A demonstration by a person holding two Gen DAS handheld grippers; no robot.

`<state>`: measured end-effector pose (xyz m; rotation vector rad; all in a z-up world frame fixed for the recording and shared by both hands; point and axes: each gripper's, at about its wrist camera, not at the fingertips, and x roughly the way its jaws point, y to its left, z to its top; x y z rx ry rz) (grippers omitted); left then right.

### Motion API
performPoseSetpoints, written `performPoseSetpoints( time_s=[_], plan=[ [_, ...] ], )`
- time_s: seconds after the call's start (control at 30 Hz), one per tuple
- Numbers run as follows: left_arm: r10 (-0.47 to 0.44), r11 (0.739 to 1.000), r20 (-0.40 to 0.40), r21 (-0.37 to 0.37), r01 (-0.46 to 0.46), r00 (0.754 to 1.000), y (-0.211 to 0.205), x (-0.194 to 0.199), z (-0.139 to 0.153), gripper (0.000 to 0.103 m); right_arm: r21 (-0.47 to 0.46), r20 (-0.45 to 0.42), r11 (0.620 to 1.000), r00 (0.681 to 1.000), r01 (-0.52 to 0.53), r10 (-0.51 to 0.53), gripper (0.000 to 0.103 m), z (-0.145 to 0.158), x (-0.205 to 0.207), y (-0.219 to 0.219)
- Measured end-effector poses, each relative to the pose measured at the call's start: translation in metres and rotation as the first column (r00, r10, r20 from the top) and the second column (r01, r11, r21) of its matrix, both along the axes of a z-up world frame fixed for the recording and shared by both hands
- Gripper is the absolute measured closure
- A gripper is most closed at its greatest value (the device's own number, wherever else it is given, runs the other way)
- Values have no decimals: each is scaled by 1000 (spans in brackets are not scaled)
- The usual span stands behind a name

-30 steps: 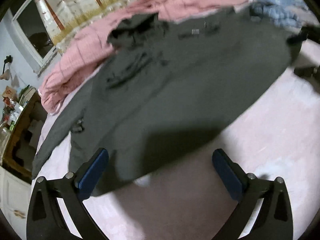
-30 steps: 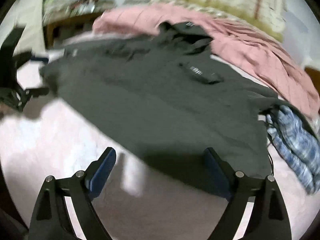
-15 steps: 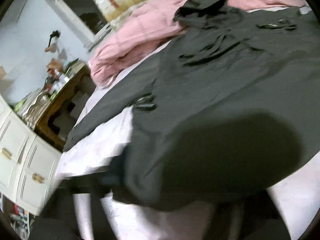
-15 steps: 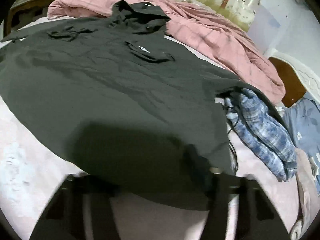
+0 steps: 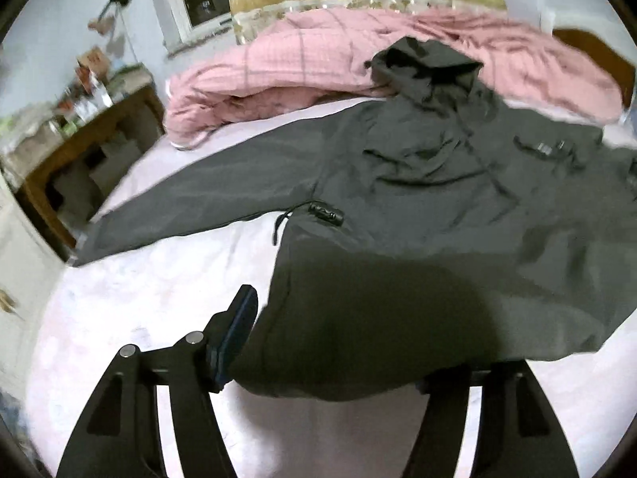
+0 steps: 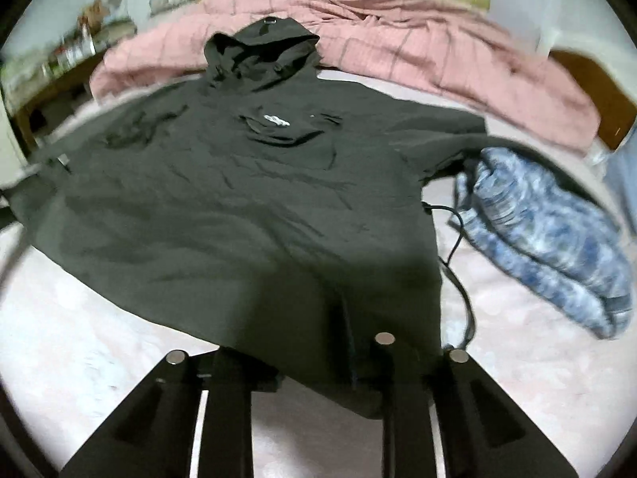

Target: Fold large clothes

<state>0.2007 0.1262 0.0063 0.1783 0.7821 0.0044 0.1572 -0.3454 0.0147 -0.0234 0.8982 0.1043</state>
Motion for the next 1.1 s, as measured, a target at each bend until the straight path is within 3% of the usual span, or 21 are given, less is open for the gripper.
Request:
performPoseSetpoints(
  time_s=[0.03, 0.13, 0.23, 0.3, 0.47, 0.67, 0.83, 0.9, 0.93, 0.97, 1.0, 1.03, 1.1],
  plan=[
    [-19, 1000, -9, -21, 18, 1000, 1, 4, 2, 73, 9, -5, 1000, 1000, -11, 11, 77, 0, 1, -2],
    [-23, 998, -40, -55, 21, 999, 1, 20, 5, 83, -39, 2, 998, 999, -43, 43, 86, 0, 5, 5],
    [5, 994, -44, -112, -10, 999, 2, 36, 14, 85, -38, 16, 999, 999, -32, 32, 88, 11, 19, 9],
    [44, 987, -38, -153, -49, 998, 7, 49, 21, 85, 25, 32, 1000, 999, -17, 16, 88, 25, 35, 1],
    [123, 945, -106, -291, -150, 987, 20, 91, 19, 86, 84, 4, 996, 1000, 1, -1, 88, 37, 86, -13],
    [178, 941, -132, -267, -208, 975, 8, 128, 2, 87, 114, -50, 993, 998, 36, -30, 87, 27, 148, -18],
    [215, 955, -109, -187, -232, 970, 2, 148, -12, 92, 85, -106, 994, 992, 75, -65, 86, 13, 181, -21],
    [217, 949, -130, -202, -240, 967, 7, 156, -20, 91, 83, -94, 992, 992, 91, -83, 81, 14, 185, -24],
    [218, 948, -138, -206, -243, 966, 9, 158, -25, 90, 74, -74, 991, 992, 112, -107, 71, 16, 185, -27],
    [216, 951, -127, -197, -238, 968, 8, 159, -27, 90, 42, -49, 988, 988, 147, -145, 52, 19, 184, -30],
    [212, 957, -111, -179, -229, 971, 6, 158, -28, 90, -12, -18, 983, 983, 185, -185, 44, 22, 183, -33],
    [209, 962, -90, -158, -221, 974, 3, 156, -28, 90, -72, 27, 974, 976, 216, -215, 38, 28, 180, -37],
    [206, 965, -43, -156, -210, 978, 1, 151, -27, 89, -144, 97, 950, 959, 279, -267, 38, 39, 175, -47]
  ],
)
